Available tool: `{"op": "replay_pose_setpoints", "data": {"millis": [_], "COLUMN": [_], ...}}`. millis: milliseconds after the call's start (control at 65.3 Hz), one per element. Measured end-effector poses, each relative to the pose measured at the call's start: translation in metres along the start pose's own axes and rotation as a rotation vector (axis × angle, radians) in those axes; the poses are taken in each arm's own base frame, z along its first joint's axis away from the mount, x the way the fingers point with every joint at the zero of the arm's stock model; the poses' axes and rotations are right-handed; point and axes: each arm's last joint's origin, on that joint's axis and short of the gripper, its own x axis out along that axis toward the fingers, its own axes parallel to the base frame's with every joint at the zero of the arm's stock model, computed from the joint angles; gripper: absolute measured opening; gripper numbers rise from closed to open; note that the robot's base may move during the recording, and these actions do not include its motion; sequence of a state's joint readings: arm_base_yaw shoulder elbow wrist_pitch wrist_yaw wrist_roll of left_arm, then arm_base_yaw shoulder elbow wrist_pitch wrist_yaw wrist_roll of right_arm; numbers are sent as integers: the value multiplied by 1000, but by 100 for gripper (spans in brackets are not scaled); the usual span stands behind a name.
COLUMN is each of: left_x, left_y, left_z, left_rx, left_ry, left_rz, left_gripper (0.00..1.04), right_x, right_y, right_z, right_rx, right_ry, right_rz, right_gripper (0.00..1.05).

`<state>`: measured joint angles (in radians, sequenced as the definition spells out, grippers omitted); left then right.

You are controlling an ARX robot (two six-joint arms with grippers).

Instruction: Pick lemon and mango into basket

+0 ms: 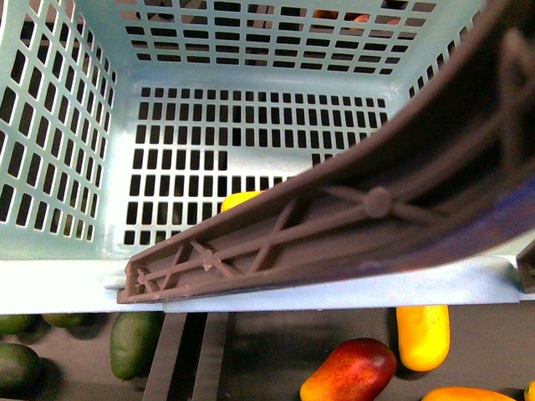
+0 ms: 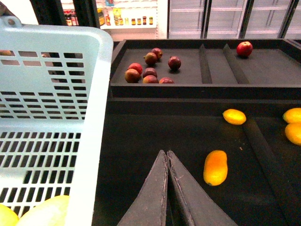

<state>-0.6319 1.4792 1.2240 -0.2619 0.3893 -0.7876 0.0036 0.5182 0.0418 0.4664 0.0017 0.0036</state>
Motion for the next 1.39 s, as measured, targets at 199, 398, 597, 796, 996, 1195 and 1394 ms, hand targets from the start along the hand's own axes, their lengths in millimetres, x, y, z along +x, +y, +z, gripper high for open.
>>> {"op": "replay_pose_setpoints", "data": {"millis": [199, 398, 597, 796, 996, 1195, 1394], "left_x": [0, 0, 0, 0, 0, 0, 0], "left_y": [0, 0, 0, 0, 0, 0, 0], "left_z": [0, 0, 0, 0, 0, 0, 0], "left_rx": [1, 1, 1, 1, 1, -1, 2], "left_ry": [0, 0, 0, 0, 0, -1, 0], "left_rz": [0, 0, 0, 0, 0, 1, 0], "left_gripper": [5, 5, 5, 5, 5, 5, 5], "right_x": [-5, -11, -16, -21, -24, -35, -35], "right_y": [0, 0, 0, 0, 0, 0, 0], "right_z": [-3, -2, -2, -2, -3, -5, -5], "right_rx": [0, 0, 0, 0, 0, 0, -1], "right_ry": [-21, -28, -28, -29, -27, -22, -23], "right_rz": [1, 0, 0, 0, 0, 0, 0], "right_gripper": [2, 2, 2, 2, 2, 2, 19]}}
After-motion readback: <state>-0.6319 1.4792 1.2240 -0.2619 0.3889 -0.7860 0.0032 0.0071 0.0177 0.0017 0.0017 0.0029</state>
